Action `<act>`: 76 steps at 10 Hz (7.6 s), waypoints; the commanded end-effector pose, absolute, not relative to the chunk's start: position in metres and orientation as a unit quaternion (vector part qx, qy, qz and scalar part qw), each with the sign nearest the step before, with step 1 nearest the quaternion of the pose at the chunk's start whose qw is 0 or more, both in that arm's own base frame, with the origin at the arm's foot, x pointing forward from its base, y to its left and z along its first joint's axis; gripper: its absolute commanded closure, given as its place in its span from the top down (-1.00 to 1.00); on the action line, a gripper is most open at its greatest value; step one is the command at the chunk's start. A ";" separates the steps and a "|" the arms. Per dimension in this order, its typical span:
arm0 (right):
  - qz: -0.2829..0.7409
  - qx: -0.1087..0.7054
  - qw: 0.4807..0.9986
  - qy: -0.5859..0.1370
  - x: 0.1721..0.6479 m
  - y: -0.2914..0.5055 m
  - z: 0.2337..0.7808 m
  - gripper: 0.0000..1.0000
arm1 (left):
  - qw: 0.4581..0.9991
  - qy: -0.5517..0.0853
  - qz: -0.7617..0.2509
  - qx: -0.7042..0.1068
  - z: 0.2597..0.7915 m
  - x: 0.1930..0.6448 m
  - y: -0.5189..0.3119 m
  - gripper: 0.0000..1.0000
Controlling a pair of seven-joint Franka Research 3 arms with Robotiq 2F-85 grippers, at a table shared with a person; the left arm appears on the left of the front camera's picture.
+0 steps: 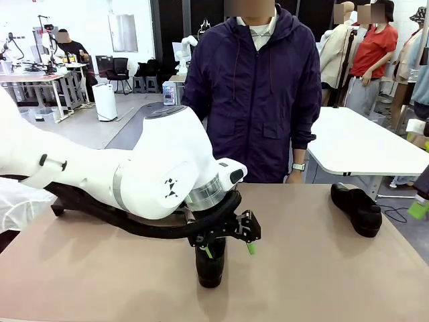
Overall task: Organize the shoes by placing them on the stand.
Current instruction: Place the Shoe from the middle of the table onto the Shoes Stand.
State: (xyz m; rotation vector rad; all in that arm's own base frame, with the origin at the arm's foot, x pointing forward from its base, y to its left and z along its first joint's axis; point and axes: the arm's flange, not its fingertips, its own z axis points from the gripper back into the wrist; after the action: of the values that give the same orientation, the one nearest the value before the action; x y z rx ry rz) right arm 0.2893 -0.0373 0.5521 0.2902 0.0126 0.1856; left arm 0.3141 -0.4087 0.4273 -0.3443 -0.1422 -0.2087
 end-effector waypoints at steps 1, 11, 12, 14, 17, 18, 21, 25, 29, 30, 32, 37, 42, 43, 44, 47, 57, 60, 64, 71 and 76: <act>0.092 0.150 0.984 0.008 0.289 -0.038 0.553 1.00 | 0.980 -0.051 -0.089 -0.169 0.425 0.304 -0.394 1.00; 0.092 0.150 0.984 0.008 0.289 -0.038 0.553 1.00 | 0.989 -0.093 -0.098 -0.058 0.389 0.400 -0.458 1.00; 0.092 0.150 0.984 0.008 0.289 -0.038 0.553 1.00 | 0.990 -0.085 -0.098 -0.051 0.383 0.405 -0.461 1.00; 0.092 0.150 0.984 0.008 0.289 -0.038 0.553 1.00 | 0.992 -0.078 -0.088 -0.040 0.368 0.412 -0.466 1.00; 0.092 0.150 0.984 0.008 0.289 -0.038 0.553 1.00 | 0.994 -0.079 -0.069 -0.018 0.356 0.416 -0.469 -0.16; 0.092 0.150 0.984 0.008 0.289 -0.038 0.553 1.00 | 0.995 -0.078 -0.068 -0.015 0.354 0.416 -0.470 -1.00; 0.092 0.150 0.984 0.008 0.289 -0.038 0.553 1.00 | 0.995 -0.083 -0.057 -0.005 0.353 0.417 -0.469 -1.00; 0.092 0.150 0.984 0.008 0.289 -0.038 0.553 1.00 | 0.994 -0.091 -0.052 0.004 0.352 0.416 -0.468 -1.00; 0.092 0.150 0.984 0.008 0.289 -0.038 0.553 1.00 | 0.994 -0.095 -0.062 -0.006 0.363 0.413 -0.462 -1.00; 0.092 0.150 0.984 0.008 0.289 -0.038 0.553 1.00 | 0.991 -0.103 -0.086 -0.007 0.377 0.410 -0.463 -1.00; 0.092 0.150 0.984 0.008 0.289 -0.038 0.553 1.00 | 0.970 -0.148 -0.189 -0.029 0.449 0.383 -0.461 -1.00; 0.092 0.150 0.984 0.008 0.289 -0.038 0.553 1.00 | 0.931 -0.359 -0.053 0.027 0.515 0.364 -0.375 -1.00; 0.092 0.150 0.984 0.008 0.289 -0.038 0.553 1.00 | 0.899 -0.423 0.081 0.079 0.529 0.376 -0.228 -1.00; 0.092 0.150 0.984 0.008 0.289 -0.038 0.553 1.00 | 0.910 -0.403 0.073 0.067 0.525 0.382 -0.217 -1.00; 0.092 0.150 0.984 0.008 0.289 -0.038 0.553 1.00 | 0.916 -0.394 0.062 0.043 0.521 0.386 -0.215 -1.00; 0.092 0.150 0.984 0.008 0.289 -0.038 0.553 1.00 | 0.907 -0.405 0.089 0.075 0.520 0.383 -0.214 -1.00; 0.092 0.150 0.984 0.008 0.289 -0.038 0.553 1.00 | 0.899 -0.406 -0.153 0.053 0.519 0.513 -0.261 -1.00; 0.092 0.150 0.984 0.008 0.289 -0.038 0.553 1.00 | 0.912 -0.380 -0.134 0.080 0.483 0.549 -0.259 -1.00; 0.092 0.150 0.984 0.008 0.289 -0.038 0.553 1.00 | 0.921 -0.348 -0.140 0.105 0.461 0.552 -0.250 -1.00; 0.092 0.150 0.984 0.008 0.289 -0.038 0.553 1.00 | 0.936 -0.292 -0.145 0.131 0.430 0.550 -0.239 -1.00; 0.092 0.150 0.984 0.008 0.289 -0.038 0.553 1.00 | 0.935 -0.301 -0.141 0.128 0.427 0.553 -0.237 1.00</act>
State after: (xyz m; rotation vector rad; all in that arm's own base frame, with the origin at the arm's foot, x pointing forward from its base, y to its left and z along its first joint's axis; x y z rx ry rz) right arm 0.2893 -0.0378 0.5521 0.2911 0.0126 0.1848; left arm 0.5513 -0.2383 0.4206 0.2663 -0.5996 -0.2853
